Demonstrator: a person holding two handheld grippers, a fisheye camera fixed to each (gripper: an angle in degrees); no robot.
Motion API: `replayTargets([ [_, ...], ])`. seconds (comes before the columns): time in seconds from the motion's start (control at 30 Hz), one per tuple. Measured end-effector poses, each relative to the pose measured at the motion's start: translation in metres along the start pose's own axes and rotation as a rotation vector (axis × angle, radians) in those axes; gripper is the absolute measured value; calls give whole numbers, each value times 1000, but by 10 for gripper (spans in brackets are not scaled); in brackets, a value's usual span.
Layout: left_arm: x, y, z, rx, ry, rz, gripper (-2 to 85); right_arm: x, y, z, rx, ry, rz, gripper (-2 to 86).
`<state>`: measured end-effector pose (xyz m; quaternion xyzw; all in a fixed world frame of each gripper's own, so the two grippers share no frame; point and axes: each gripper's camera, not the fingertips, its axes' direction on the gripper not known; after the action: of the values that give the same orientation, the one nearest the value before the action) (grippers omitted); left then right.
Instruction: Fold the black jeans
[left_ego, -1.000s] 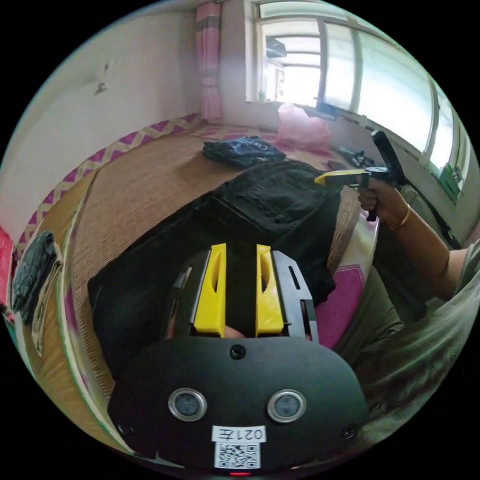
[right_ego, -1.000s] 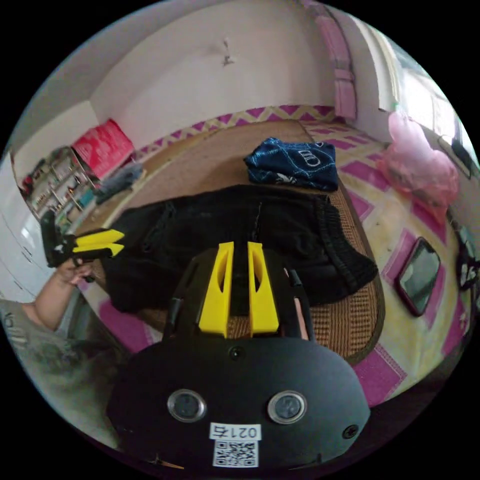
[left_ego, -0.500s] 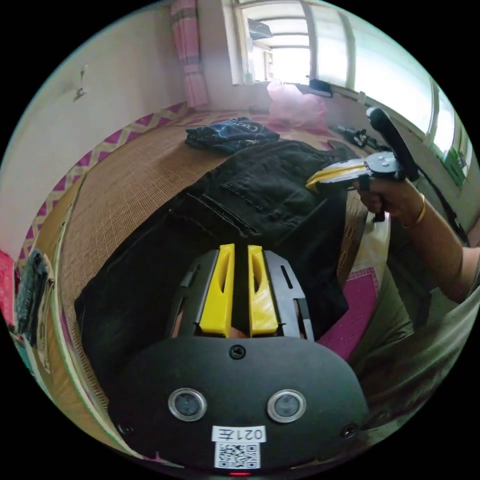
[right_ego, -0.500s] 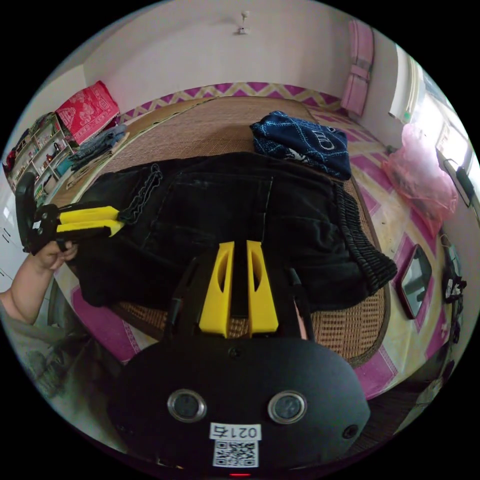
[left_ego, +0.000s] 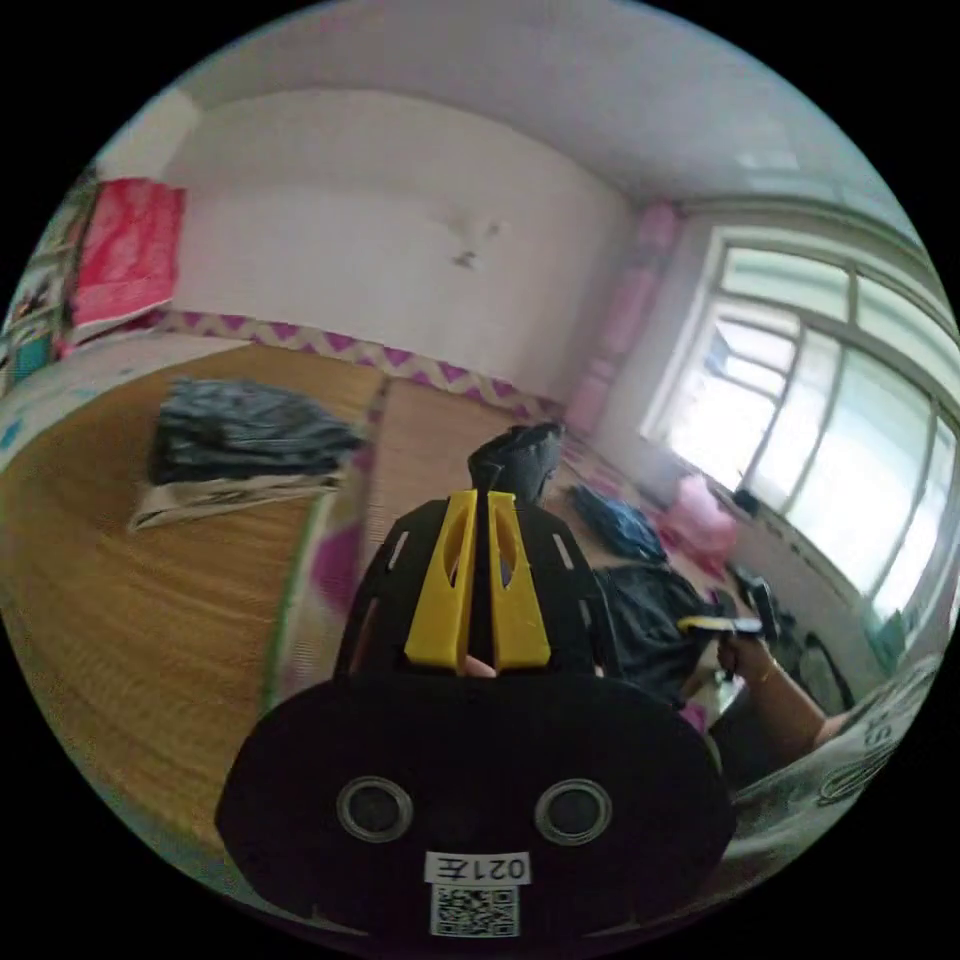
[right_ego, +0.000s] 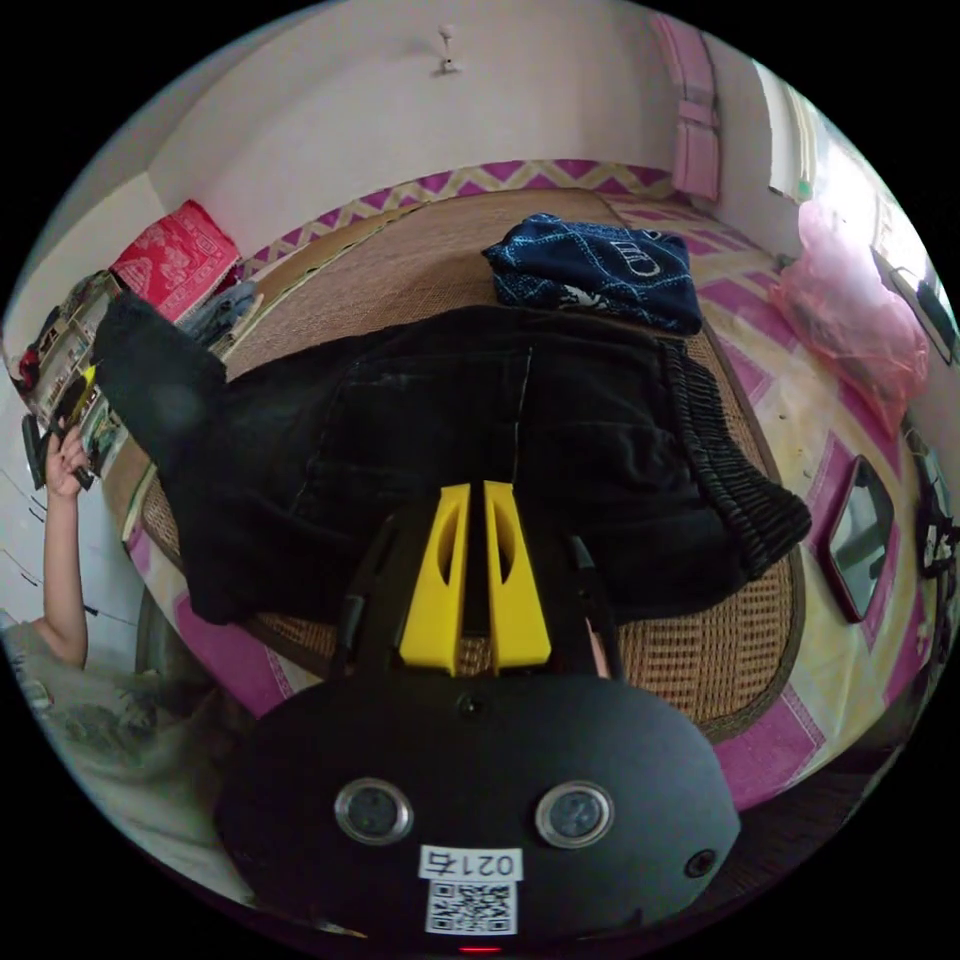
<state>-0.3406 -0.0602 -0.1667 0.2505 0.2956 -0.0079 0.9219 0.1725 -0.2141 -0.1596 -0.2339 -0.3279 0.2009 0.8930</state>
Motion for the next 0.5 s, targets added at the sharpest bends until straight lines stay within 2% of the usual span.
replayTargets([
  [0.13, -142, 8, -51, 51, -201, -268, -8, 0, 8, -3, 0, -31, 18, 3],
  [0.23, -217, 31, -42, -122, -250, -388, -8, -4, 13, -6, -1, -32, 19, 0],
  [0.3, -239, 44, -36, -164, -310, -383, -8, -8, 17, -7, -1, -23, 15, 1],
  [0.4, -270, 45, -46, -95, -196, -464, -7, -15, 24, -9, -1, -7, 7, 6],
  [0.5, -281, 36, -53, -103, -282, -453, -7, -16, 31, -14, 3, -25, 4, 23],
])
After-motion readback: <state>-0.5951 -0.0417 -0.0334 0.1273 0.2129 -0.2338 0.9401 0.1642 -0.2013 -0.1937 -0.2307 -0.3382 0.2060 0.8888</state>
